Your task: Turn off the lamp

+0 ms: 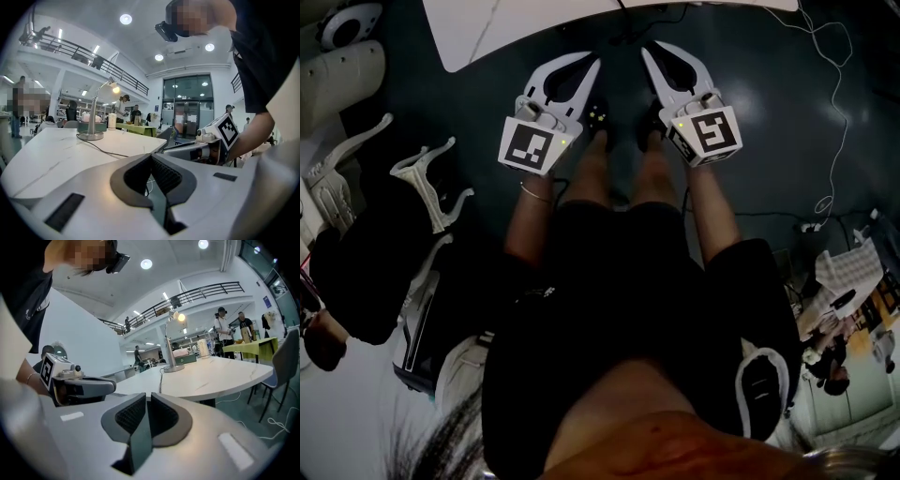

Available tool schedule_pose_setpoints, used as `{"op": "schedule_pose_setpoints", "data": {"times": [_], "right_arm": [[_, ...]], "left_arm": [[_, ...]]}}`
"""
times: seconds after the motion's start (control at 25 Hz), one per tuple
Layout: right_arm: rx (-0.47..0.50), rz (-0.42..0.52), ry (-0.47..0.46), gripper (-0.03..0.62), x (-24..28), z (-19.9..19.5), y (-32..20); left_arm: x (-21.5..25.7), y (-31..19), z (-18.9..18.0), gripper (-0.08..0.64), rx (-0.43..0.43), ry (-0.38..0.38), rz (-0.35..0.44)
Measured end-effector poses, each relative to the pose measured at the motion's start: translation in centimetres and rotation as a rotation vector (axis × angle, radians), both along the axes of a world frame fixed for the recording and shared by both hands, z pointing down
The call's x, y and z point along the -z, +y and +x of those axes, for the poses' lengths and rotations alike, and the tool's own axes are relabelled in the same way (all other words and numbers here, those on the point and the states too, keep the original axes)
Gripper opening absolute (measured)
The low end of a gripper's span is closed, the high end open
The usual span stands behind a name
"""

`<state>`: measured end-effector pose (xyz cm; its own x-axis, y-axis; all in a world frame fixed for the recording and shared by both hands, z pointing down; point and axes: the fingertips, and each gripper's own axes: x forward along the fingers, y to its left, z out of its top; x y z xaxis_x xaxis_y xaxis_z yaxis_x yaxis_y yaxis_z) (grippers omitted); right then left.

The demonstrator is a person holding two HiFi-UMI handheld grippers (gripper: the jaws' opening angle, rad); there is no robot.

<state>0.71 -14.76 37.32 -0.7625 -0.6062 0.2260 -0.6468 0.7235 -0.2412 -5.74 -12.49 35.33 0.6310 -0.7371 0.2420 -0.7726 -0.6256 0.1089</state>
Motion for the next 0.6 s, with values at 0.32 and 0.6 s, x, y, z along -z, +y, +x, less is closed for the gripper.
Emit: {"op": "schedule_pose_setpoints", "data": {"times": [0.32, 0.6], "right_arm": [[-0.008, -0.046, 0.015, 0.027, -4.1, -0.3, -1.0], [0.005, -0.042, 0.055, 0.087, -6.6, -1.4, -2.1]], "left_arm": [[-3.7, 0.9, 0.1, 0.008, 0.056, -0.004, -0.032], [-6.6, 0.7, 0.1, 0.008, 0.082, 0.023, -0.045]]}}
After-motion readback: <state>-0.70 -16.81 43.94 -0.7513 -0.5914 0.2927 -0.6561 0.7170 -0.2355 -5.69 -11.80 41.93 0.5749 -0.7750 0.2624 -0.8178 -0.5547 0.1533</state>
